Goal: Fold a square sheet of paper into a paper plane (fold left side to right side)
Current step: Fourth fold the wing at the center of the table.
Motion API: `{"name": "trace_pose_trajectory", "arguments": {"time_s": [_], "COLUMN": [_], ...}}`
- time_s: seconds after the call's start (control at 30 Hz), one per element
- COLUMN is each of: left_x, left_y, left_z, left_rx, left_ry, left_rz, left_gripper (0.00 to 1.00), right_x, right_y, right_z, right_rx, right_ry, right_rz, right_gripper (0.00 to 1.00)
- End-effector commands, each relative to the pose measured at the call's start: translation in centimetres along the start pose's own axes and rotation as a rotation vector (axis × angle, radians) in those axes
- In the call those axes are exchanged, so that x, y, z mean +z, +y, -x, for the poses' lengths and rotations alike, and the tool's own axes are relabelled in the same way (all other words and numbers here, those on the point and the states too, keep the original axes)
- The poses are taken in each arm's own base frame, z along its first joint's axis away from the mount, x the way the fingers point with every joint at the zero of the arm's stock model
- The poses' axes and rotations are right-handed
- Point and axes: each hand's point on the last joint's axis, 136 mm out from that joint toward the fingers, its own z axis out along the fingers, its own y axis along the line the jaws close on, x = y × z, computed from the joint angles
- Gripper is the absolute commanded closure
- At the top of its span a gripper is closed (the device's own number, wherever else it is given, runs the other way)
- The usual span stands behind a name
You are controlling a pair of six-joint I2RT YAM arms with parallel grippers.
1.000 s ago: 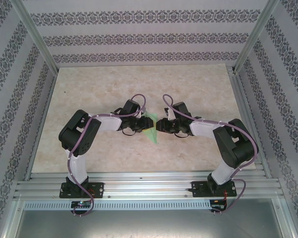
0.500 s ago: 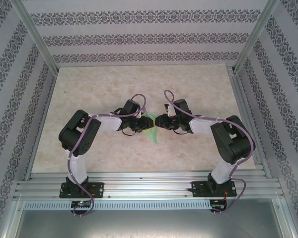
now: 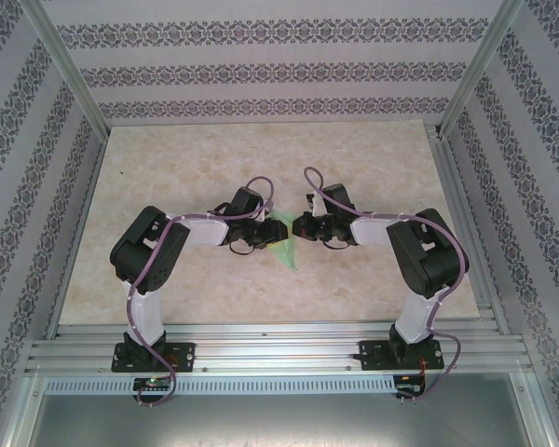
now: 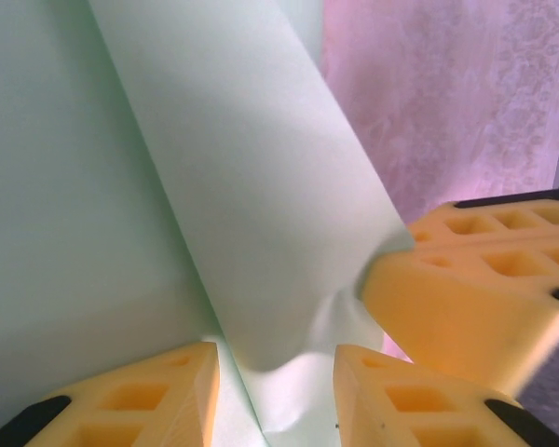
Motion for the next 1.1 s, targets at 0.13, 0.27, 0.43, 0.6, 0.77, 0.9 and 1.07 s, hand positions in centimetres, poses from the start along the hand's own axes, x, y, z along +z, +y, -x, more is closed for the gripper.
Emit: {"name": "trace_pose_trajectory", "arguments": {"time_s": [0.13,0.27,0.43,0.6,0.77,0.9,1.07], "left_x": [1.0,1.0,1.1,1.1,1.1,1.1,1.0], "left_y": [3.8,3.9,3.9,3.9,3.9,3.9,3.7], "left_z": [-1.7,-1.9,-1.9,-1.9,-1.9,-1.9,-1.9], "left_rx": [-0.019,-0.021,-0.020,-0.019,-0.020,-0.022,-0.019], "left_ry": [0.031,0.033,0.032,0.032,0.034,0.034,0.032], "left_rz": [0.111,0.114,0.113,0.111,0.109,0.108,0.100], "left_gripper": [0.61,0.61,0.61,0.61,0.61,0.61,0.61], "right_x": [0.5,0.6,0.3,0.1,0.2,0.5,0.8], "right_y": [-0.6,-1.0,-1.0,-1.0,-1.3,-1.6,-1.9], "right_z": [0.6,0.3,-0.1,-0.7,-1.1,-1.2,-1.1], "right_rx": [-0.023,-0.018,-0.015,-0.010,-0.009,-0.008,-0.013], "right_ry": [0.003,0.009,0.007,0.014,0.021,0.025,0.039], "right_rz": [-0.009,-0.017,-0.014,-0.016,-0.025,-0.035,-0.051], "right_gripper": [0.99,0.99,0.99,0.98,0.98,0.98,0.98]}}
